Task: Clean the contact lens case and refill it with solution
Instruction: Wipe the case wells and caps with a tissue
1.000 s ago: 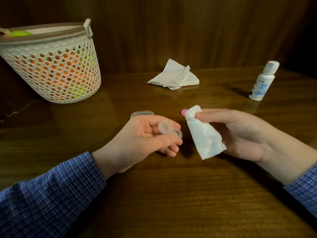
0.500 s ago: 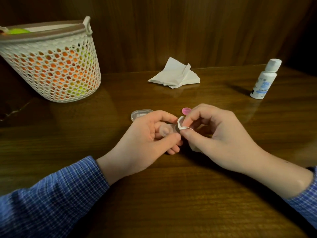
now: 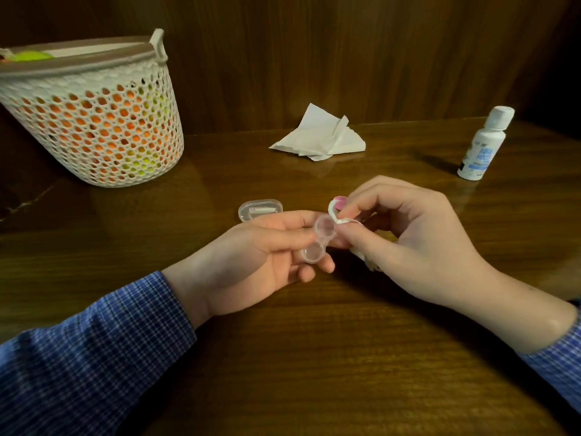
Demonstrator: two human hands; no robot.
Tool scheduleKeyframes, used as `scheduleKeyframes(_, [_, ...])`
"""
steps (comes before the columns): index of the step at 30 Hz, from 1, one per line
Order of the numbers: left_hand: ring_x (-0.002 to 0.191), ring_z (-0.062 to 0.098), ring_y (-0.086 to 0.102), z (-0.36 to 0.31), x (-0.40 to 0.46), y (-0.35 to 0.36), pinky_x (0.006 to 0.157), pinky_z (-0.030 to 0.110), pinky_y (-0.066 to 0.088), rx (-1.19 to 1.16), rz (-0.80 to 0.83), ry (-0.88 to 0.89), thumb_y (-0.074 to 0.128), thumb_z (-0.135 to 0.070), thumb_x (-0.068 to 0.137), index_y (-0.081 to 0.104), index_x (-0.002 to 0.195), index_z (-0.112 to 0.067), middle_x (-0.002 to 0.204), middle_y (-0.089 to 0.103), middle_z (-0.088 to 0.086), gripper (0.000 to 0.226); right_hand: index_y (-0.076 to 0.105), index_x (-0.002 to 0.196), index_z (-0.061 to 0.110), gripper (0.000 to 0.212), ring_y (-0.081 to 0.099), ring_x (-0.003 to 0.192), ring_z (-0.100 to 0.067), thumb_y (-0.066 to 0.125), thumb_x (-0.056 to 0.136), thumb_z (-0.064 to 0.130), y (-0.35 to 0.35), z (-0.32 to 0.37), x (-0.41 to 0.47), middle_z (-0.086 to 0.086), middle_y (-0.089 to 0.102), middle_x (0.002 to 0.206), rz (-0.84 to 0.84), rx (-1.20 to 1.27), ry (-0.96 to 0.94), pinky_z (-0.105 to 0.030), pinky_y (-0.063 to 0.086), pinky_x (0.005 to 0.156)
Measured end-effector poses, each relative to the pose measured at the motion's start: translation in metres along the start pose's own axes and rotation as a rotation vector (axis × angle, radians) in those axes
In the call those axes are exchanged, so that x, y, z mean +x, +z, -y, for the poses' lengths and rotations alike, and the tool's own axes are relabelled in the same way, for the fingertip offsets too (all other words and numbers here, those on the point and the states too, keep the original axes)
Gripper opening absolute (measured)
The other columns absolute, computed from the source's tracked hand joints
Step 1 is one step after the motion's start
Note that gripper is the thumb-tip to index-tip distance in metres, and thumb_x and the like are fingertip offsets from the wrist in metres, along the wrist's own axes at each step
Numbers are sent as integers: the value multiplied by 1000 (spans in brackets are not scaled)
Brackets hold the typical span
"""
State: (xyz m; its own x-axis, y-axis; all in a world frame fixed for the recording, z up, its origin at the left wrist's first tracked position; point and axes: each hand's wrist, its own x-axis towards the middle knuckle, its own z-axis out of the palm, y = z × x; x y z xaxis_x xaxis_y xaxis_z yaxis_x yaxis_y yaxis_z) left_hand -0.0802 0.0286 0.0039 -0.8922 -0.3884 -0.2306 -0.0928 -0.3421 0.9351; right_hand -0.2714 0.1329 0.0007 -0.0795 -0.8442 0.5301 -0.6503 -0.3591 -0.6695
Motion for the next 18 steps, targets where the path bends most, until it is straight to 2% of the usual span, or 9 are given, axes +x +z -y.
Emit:
scheduleKeyframes(3, [89, 13, 67, 1, 0, -7, 73, 22, 55, -65, 62, -34, 57, -12, 94, 65, 132, -6, 108, 73, 6, 39, 78, 97, 22, 10, 68, 91, -17, 75, 87, 24, 0, -1, 0, 11, 72, 94, 7, 6, -1, -24, 58, 71])
scheduleKeyframes(5, [91, 15, 70, 2, 1, -9, 76, 23, 59, -146, 90, -62, 59, -9, 94, 65, 132, -3, 107, 71, 12, 39, 78, 97, 21, 10, 68, 88, -19, 76, 87, 22, -1, -1, -1, 10, 72, 94, 11, 27, -11, -23, 57, 70])
scheduleKeyframes(9, [92, 17, 72, 2, 0, -11, 79, 24, 61, -226, 138, -92, 50, -3, 100, 58, 138, 3, 107, 71, 15, 39, 80, 98, 19, 13, 67, 83, -19, 78, 86, 16, 1, -1, -2, 6, 73, 93, 70, 42, -20, -21, 55, 68])
scheduleKeyframes(12, [103, 19, 73, 1, -1, -9, 90, 27, 61, -290, 187, -105, 50, -3, 100, 56, 142, 0, 117, 71, 15, 42, 82, 99, 18, 15, 68, 82, -19, 78, 85, 17, 1, -2, -2, 4, 74, 93, 71, 60, -2, -21, 55, 68])
scheduleKeyframes(14, [111, 22, 71, 1, -2, -9, 96, 28, 59, -315, 208, -116, 49, -2, 101, 56, 142, 1, 122, 71, 16, 42, 83, 99, 18, 16, 69, 83, -18, 77, 85, 20, 1, -1, -3, 4, 74, 92, 88, 60, 1, -26, 58, 71])
scheduleKeyframes(18, [118, 30, 69, 0, -2, -9, 94, 29, 60, -311, 193, -134, 49, -3, 100, 55, 140, 6, 133, 65, 24, 41, 83, 100, 19, 14, 70, 82, -16, 78, 86, 18, 2, 1, -4, 7, 75, 88, 121, 61, 22, -38, 59, 86])
